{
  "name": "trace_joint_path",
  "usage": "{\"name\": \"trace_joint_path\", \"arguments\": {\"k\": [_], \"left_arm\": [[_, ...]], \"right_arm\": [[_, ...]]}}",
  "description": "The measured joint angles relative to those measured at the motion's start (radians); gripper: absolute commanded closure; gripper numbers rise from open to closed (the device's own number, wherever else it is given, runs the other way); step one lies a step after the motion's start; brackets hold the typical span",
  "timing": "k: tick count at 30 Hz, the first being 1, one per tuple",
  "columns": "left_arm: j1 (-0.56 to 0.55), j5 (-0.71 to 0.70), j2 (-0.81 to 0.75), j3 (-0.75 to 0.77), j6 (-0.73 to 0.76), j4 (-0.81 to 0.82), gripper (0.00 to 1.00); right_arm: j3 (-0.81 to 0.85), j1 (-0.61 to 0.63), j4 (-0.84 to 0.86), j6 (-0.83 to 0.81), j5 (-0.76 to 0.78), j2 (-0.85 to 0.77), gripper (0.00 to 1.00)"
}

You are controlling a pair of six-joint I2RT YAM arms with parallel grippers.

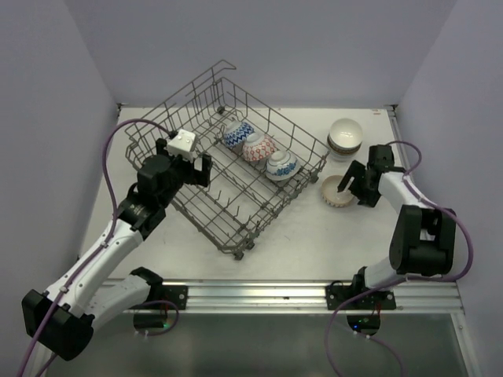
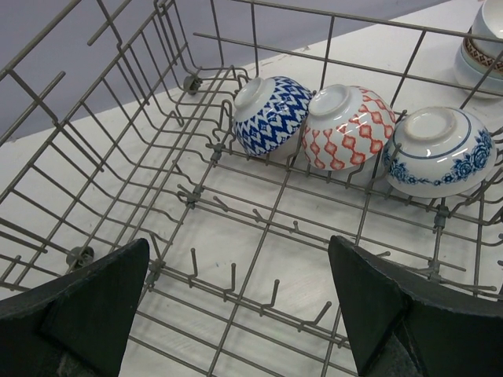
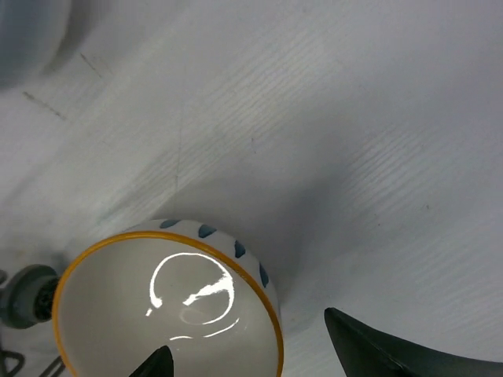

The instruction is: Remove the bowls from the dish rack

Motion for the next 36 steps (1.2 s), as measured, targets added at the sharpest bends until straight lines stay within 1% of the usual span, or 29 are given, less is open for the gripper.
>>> {"name": "trace_joint_path", "arguments": {"k": [2,5,8,11,14,17,21,24,29,32,34,36], "left_arm": [[0.0,0.007,0.002,-0.002,0.014,0.002,0.0],[0.0,0.021,0.005,-0.005,0.025,0.003,0.0],[0.0,0.03,0.012,-0.005,0.032,0.005,0.0],[0.0,0.034,0.022,-0.011,0.032,0.008,0.0],[0.0,0.048,0.04,-0.02,0.032,0.007,0.0],[-0.003,0.071,0.064,-0.021,0.047,0.008,0.0],[-0.01,0.126,0.107,-0.01,0.092,0.012,0.0],[-0.013,0.155,0.219,0.096,0.138,-0.034,0.0],[-0.013,0.135,0.426,0.329,0.227,-0.063,0.0],[-0.013,0.113,0.548,0.437,0.306,-0.076,0.0],[-0.013,0.112,0.629,0.506,0.377,-0.115,0.01],[-0.013,0.105,0.694,0.538,0.448,-0.135,0.0]], "right_arm": [[0.022,0.0,-0.029,0.0,0.001,-0.04,0.14],[0.074,0.0,-0.067,-0.004,0.005,-0.13,0.14],[0.091,0.0,-0.064,-0.016,0.004,-0.261,0.15],[0.053,0.0,-0.03,-0.034,-0.004,-0.407,0.16],[-0.028,0.0,0.029,-0.043,-0.067,-0.539,0.17],[-0.073,0.0,0.06,-0.046,-0.138,-0.58,0.17],[-0.1,0.0,0.082,-0.049,-0.207,-0.578,0.17],[-0.114,0.002,0.11,-0.049,-0.24,-0.58,0.17],[-0.13,0.002,0.137,-0.042,-0.283,-0.589,0.17],[-0.132,0.005,0.144,-0.037,-0.296,-0.599,0.17],[-0.134,0.008,0.148,-0.035,-0.304,-0.607,0.17],[-0.134,0.017,0.151,-0.034,-0.308,-0.612,0.17]]}}
